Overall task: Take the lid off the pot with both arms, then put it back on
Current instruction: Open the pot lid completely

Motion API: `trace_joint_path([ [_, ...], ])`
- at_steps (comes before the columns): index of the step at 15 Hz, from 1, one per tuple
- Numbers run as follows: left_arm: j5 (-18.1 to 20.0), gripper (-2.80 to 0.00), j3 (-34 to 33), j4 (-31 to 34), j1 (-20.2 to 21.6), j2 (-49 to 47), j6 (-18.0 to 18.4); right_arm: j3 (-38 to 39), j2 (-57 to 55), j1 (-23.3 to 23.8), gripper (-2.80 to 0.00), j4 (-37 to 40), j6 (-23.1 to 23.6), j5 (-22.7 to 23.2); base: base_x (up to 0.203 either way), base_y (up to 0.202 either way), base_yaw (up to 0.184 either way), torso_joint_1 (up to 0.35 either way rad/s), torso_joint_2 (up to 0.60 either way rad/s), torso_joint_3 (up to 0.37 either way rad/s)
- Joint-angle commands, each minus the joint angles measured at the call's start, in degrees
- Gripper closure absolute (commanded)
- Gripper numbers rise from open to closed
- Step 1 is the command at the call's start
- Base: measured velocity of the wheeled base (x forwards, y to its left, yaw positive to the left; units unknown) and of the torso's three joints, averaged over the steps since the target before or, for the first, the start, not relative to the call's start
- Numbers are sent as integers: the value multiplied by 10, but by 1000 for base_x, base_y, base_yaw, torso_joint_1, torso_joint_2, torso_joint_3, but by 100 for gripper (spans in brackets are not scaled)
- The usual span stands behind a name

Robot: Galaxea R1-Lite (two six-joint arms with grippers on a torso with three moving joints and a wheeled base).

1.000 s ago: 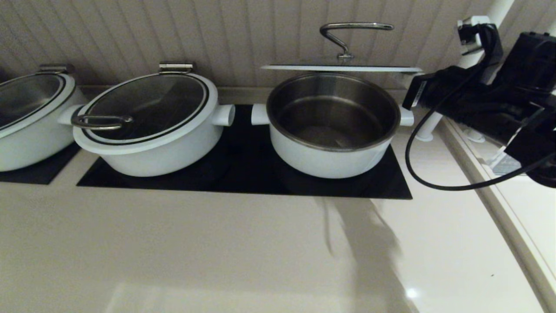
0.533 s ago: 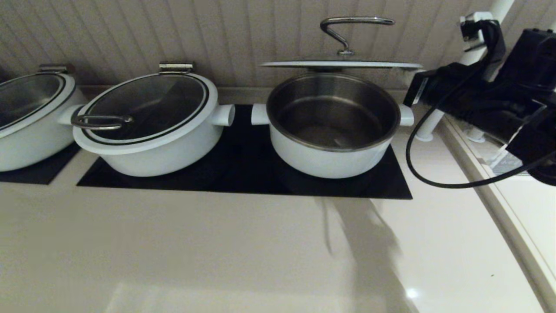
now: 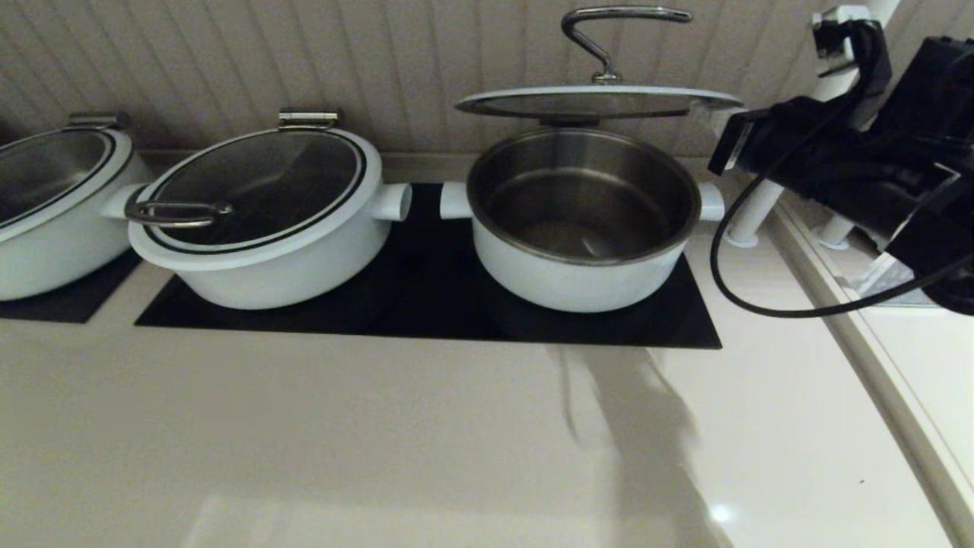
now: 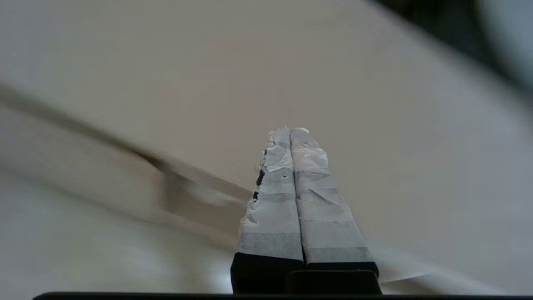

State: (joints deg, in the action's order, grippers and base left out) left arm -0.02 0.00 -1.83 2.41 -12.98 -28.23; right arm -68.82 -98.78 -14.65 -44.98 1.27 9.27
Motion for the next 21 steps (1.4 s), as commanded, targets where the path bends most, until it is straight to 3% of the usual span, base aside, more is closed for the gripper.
trace_joint_path([
  [1,0,0,0,1,1,2,-231,-6,-9,0,0,-1,0,0,0,0,0,0,0,0],
  [2,-2,0,0,-3,1,2,-383,-5,-10,0,0,-1,0,0,0,0,0,0,0,0],
  [3,-4,0,0,-13,1,2,-490,-5,-10,0,0,-1,0,0,0,0,0,0,0,0],
  [4,-6,0,0,-22,1,2,-558,-5,-10,0,0,-1,0,0,0,0,0,0,0,0],
  [5,-8,0,0,-30,1,2,-576,-5,-10,0,0,-1,0,0,0,0,0,0,0,0],
  [10,-9,0,0,-33,-2,12,-571,-5,-10,1,0,-1,0,0,0,0,0,0,0,0],
  [15,-7,0,0,-27,-17,111,-579,-6,-8,1,0,0,1,0,0,0,0,0,0,0],
  [21,-6,0,0,-26,-18,124,-578,-5,-8,0,0,-1,1,0,0,0,0,0,0,0],
])
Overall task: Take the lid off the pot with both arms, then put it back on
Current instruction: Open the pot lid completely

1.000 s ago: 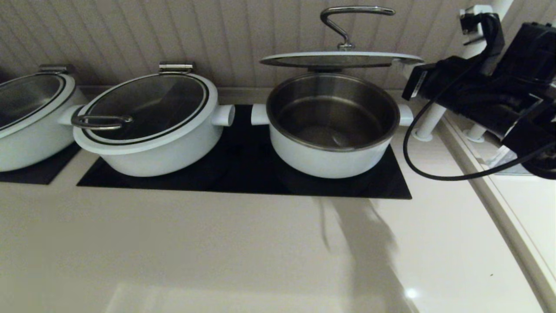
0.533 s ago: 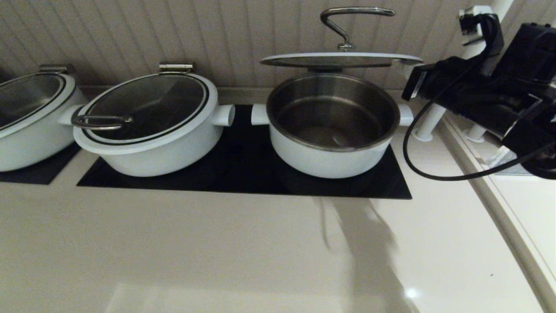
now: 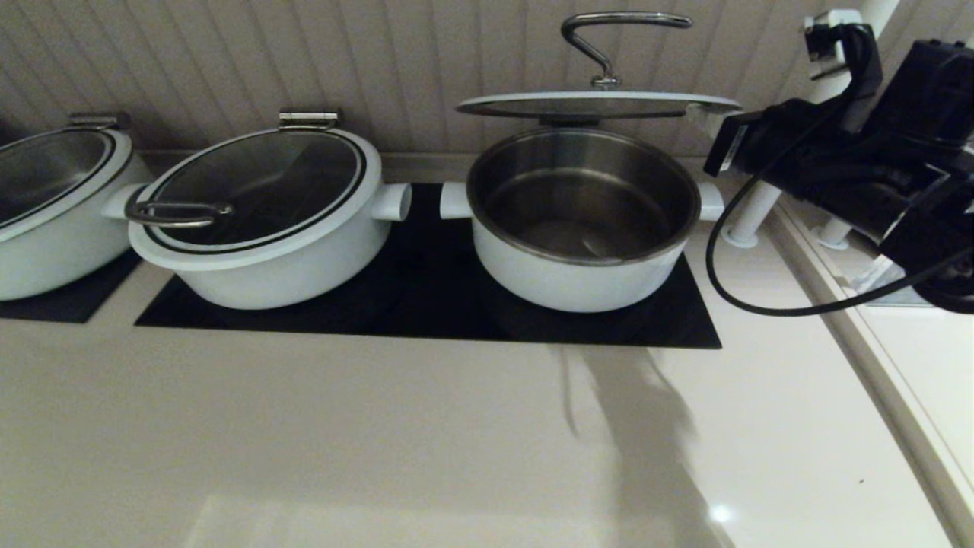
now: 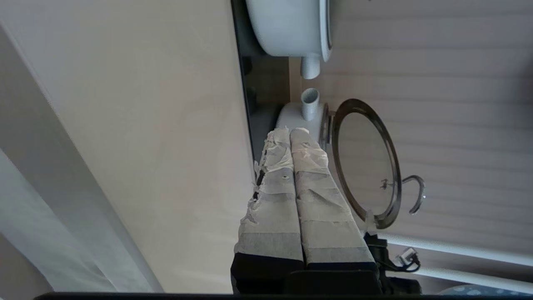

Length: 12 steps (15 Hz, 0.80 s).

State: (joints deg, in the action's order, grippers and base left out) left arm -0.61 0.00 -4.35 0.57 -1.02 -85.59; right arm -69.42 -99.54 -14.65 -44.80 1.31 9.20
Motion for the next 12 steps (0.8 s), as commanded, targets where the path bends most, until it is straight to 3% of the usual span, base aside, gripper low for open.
trace_joint_path([
  [1,3,0,0,0,0,9,-7,1,0,1,0,-3,0,0,0,0,0,0,0,0],
  [3,39,0,0,3,-1,9,-10,0,0,1,0,-3,0,1,0,0,0,0,0,0],
  [5,41,0,0,1,-1,9,7,0,-1,3,0,-3,-1,0,0,0,0,0,0,0],
  [7,43,0,0,1,-1,9,93,0,-7,3,0,-3,0,1,0,0,0,0,0,0],
  [12,41,0,0,17,-1,9,382,-19,-24,3,0,-3,-1,1,0,0,0,0,0,0],
])
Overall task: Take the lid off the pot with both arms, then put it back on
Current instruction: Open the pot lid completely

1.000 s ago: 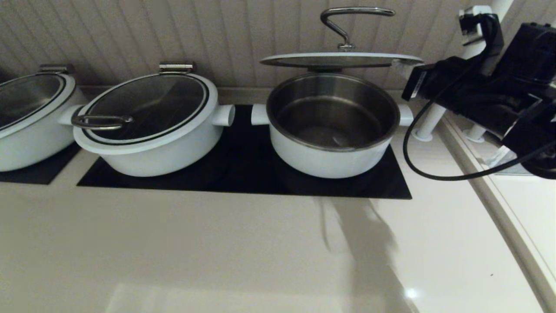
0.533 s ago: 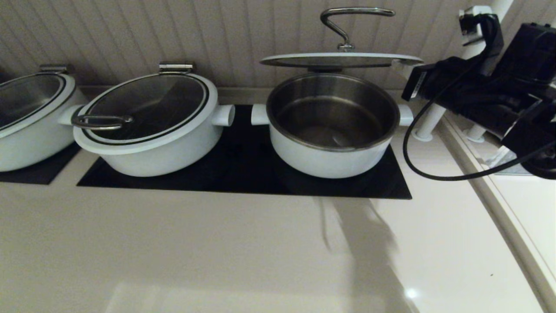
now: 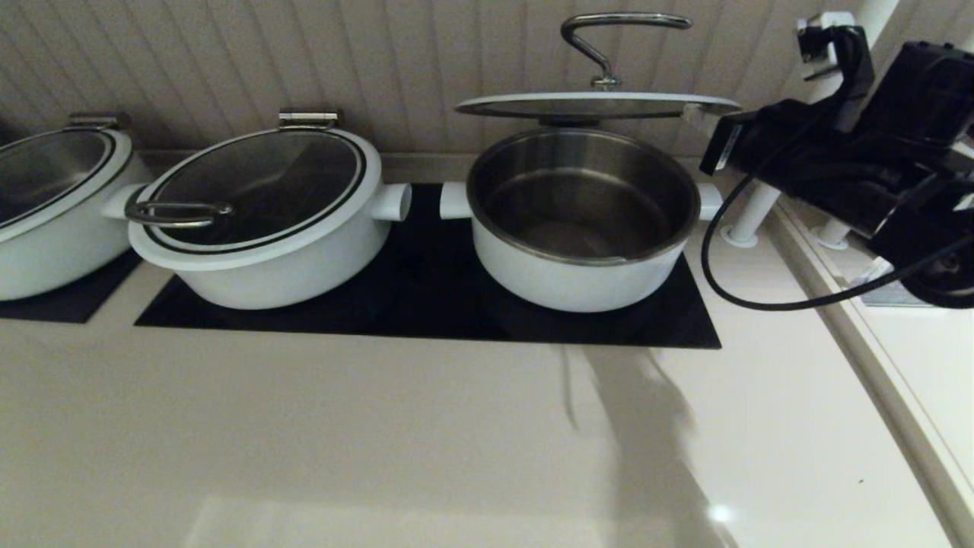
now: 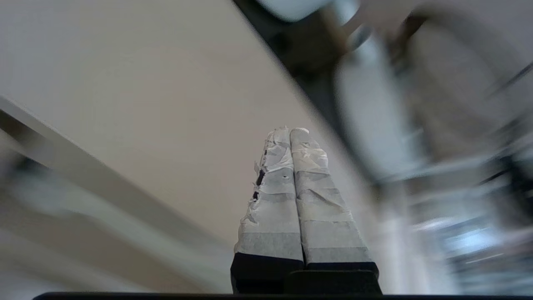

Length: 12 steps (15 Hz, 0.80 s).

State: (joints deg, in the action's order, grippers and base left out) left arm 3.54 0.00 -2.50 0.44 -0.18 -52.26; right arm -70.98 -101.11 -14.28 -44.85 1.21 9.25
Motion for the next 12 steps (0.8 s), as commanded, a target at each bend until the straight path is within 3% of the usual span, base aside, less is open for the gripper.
trace_joint_path([
  [1,0,0,0,4,0,1,117,-6,-10,-1,0,-3,0,1,0,0,0,0,0,0],
  [3,1,0,0,8,0,1,230,-9,-10,-1,0,-3,0,1,0,0,0,0,0,0],
  [5,1,0,0,8,0,1,321,-10,-11,-1,0,-2,0,2,0,0,0,0,0,0],
  [8,0,0,0,4,0,1,371,-22,-20,-1,0,-3,0,2,0,0,0,0,0,0],
  [12,1,0,0,-8,0,1,490,-55,-45,-1,0,-2,0,0,0,0,0,0,0,0],
])
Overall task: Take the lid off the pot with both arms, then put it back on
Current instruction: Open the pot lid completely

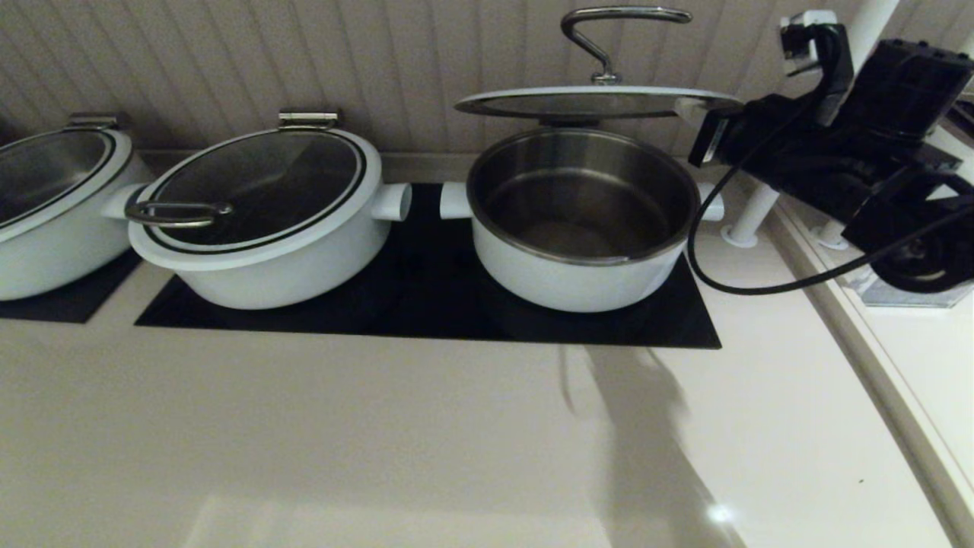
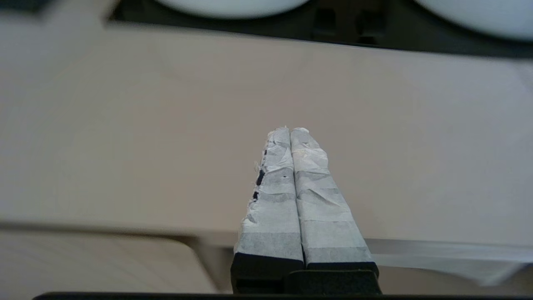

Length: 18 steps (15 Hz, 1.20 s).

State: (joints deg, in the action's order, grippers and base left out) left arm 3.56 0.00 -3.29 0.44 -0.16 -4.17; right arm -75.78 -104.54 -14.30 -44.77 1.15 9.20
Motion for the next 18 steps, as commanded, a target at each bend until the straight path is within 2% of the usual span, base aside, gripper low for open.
trace_joint_path([
  [1,0,0,0,-6,0,1,37,-11,-16,0,0,-4,0,0,0,0,0,0,0,0],
  [2,-1,0,0,-6,0,1,30,-11,-17,0,0,-4,0,0,0,0,0,0,0,0],
  [4,-18,0,0,6,0,1,-34,-11,-17,0,0,-4,0,1,0,0,0,0,0,0],
  [5,-38,0,3,18,0,1,-54,-11,-17,0,0,-3,0,0,0,0,0,0,0,0],
  [8,-40,0,4,19,0,1,-57,-19,-12,1,0,-3,0,0,0,0,0,0,0,0],
  [13,-40,0,4,18,0,1,-9,-25,-15,0,0,-3,0,1,0,0,0,0,0,0],
  [14,-41,0,4,18,0,1,11,-25,-16,0,0,-3,0,1,0,0,0,0,0,0],
  [16,-40,0,0,29,0,1,73,-25,-16,0,0,-3,1,1,0,0,0,0,0,0],
  [18,-33,0,1,36,0,0,94,-25,-17,0,0,-3,1,2,0,0,0,0,0,0],
])
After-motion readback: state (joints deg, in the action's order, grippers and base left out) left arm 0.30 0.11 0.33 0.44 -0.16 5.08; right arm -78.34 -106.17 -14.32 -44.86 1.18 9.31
